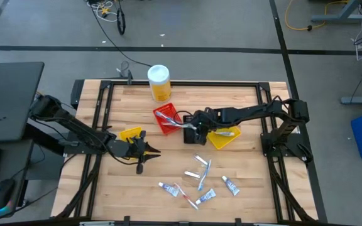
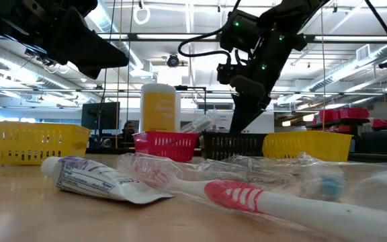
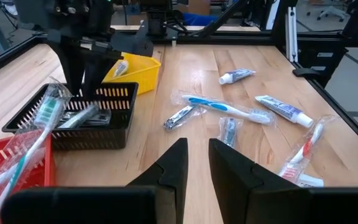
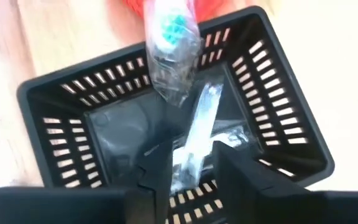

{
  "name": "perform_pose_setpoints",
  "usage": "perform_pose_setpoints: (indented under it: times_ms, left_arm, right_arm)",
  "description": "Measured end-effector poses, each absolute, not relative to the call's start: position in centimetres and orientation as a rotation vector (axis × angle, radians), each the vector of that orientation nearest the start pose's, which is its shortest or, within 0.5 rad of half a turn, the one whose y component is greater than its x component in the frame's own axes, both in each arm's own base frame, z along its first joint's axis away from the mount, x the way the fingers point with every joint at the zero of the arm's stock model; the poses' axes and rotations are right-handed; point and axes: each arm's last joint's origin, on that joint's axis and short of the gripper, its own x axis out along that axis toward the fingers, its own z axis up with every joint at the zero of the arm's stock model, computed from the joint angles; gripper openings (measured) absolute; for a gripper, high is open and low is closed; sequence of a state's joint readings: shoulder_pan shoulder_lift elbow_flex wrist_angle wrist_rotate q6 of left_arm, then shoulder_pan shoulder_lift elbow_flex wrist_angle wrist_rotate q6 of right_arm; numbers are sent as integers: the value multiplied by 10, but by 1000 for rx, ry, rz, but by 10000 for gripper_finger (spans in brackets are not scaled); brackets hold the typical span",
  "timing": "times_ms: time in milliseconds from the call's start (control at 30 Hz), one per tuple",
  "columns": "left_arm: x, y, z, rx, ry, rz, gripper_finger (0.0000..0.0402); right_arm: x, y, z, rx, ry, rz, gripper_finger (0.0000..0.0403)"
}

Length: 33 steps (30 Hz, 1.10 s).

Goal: Pick & Place Travel size toiletries
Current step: Put the white toothpaste into the right yellow bin

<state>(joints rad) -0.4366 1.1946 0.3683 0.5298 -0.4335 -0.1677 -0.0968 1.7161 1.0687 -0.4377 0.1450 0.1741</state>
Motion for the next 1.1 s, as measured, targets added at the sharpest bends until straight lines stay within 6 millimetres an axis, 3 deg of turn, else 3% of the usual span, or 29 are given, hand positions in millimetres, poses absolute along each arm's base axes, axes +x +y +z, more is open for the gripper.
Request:
perform_pose_setpoints:
  times_ms: [200,533,667,900,1100]
  left_arm:
    - [207,-83,182,-38,268,19,71]
    - [207,-83,182,-33,269,19,71]
    - [207,-83,182,-34,269,19,71]
    - [207,-83,182,-50,267,21,71]
    - [207,-84,182,-42,271,-4,71]
  right_arm:
    - [337,-18,181,131,1028,-275,151]
    - [332,74,183,122,1002,-93,160]
    - [325,101,182,98,996,-66,165]
    - [317,117,177,141,1001,-91,195]
    - [312,130,176,25,1025,45,204]
